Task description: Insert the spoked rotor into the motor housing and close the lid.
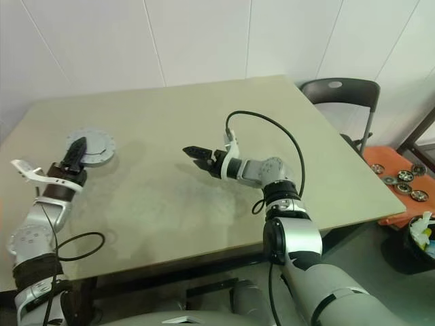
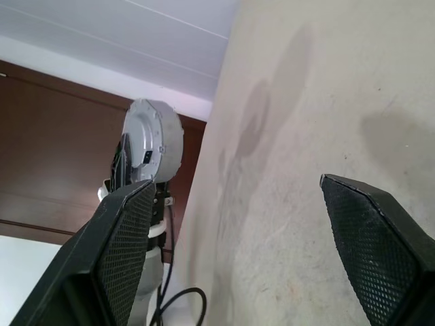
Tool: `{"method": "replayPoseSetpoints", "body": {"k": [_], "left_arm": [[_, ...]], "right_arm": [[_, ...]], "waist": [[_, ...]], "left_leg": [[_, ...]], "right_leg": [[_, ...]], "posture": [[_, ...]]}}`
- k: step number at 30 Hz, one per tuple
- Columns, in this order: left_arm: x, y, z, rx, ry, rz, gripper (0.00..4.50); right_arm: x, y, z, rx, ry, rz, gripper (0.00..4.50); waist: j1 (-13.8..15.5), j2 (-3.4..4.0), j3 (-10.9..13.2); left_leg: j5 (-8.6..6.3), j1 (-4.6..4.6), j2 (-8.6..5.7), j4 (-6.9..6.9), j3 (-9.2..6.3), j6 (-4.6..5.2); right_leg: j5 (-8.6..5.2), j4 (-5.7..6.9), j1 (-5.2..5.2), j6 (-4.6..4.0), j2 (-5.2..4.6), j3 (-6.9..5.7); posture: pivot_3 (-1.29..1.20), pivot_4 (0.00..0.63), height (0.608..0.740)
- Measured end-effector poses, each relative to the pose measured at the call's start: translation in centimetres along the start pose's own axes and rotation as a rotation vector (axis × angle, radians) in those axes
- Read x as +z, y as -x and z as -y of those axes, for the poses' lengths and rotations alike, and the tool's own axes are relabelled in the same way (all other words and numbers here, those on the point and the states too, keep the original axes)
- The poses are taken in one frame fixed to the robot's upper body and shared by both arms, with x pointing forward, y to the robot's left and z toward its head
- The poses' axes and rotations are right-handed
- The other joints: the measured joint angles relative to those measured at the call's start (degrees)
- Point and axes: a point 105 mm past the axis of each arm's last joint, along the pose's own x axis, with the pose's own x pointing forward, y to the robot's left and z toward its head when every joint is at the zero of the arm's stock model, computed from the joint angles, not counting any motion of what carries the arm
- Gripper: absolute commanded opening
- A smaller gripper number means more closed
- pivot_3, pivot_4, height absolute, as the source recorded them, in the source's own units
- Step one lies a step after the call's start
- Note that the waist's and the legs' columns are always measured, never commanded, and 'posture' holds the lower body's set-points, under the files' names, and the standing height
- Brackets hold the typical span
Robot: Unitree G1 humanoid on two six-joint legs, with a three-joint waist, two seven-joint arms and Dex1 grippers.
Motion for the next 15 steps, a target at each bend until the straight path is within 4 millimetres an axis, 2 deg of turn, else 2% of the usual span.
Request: {"method": "replayPoseSetpoints", "body": {"k": [5,15], "left_arm": [[2.9,0.9,-2.2,0.090,-0.048,0.054,2.34],[4.0,1.8,-7.3,0.273,-0.110,0.012,2.34]], "right_arm": [[0.0,0.0,0.0,-0.001,0.001,-0.001,4.05],[-0.1,0.0,0.2,-0.016,0.006,-0.010,4.05]], "waist": [[0.0,0.00,0.0],[-0.1,-0.12,-0.1]], "left_leg": [[0.00,0.04,0.00,0.00,0.00,0.00],[0.01,0.04,0.00,-0.02,-0.03,-0.01]], "right_leg": [[0.00,0.04,0.00,0.00,0.00,-0.01],[0.01,0.06,-0.03,-0.01,0.00,-0.05]], "posture": [[0.00,0.000,0.740],[0.00,0.000,0.740]]}}
